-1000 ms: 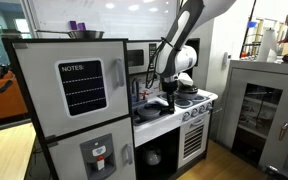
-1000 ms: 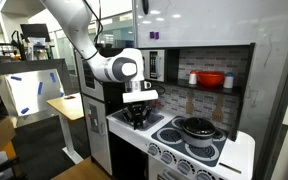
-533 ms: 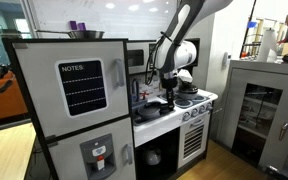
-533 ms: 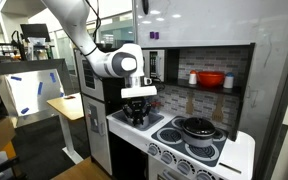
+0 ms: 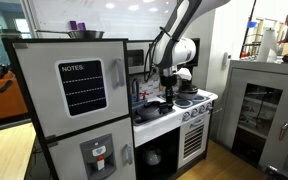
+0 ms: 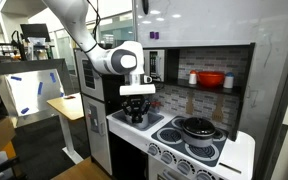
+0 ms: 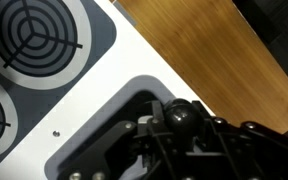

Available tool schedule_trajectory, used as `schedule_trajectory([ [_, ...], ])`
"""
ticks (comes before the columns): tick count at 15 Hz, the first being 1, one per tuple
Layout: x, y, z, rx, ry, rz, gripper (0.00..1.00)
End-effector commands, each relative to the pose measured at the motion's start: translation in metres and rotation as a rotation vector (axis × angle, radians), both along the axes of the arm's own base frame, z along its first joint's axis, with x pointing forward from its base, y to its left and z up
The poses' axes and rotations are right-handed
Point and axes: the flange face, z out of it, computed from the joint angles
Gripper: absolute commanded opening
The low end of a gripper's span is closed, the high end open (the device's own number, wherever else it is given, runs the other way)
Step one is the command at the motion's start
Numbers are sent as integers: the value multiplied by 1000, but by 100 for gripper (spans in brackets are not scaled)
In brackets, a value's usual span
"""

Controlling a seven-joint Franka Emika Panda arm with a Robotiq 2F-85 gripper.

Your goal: Remove the pot from the sink and put it on the stove

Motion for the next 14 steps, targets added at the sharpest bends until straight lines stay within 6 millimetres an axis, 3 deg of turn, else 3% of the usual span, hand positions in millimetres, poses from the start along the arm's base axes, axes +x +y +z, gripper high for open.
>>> schedule_trajectory([
  [1, -2, 0, 26, 19, 0, -26, 9],
  [14, -9, -12, 67, 24, -46, -62, 9],
])
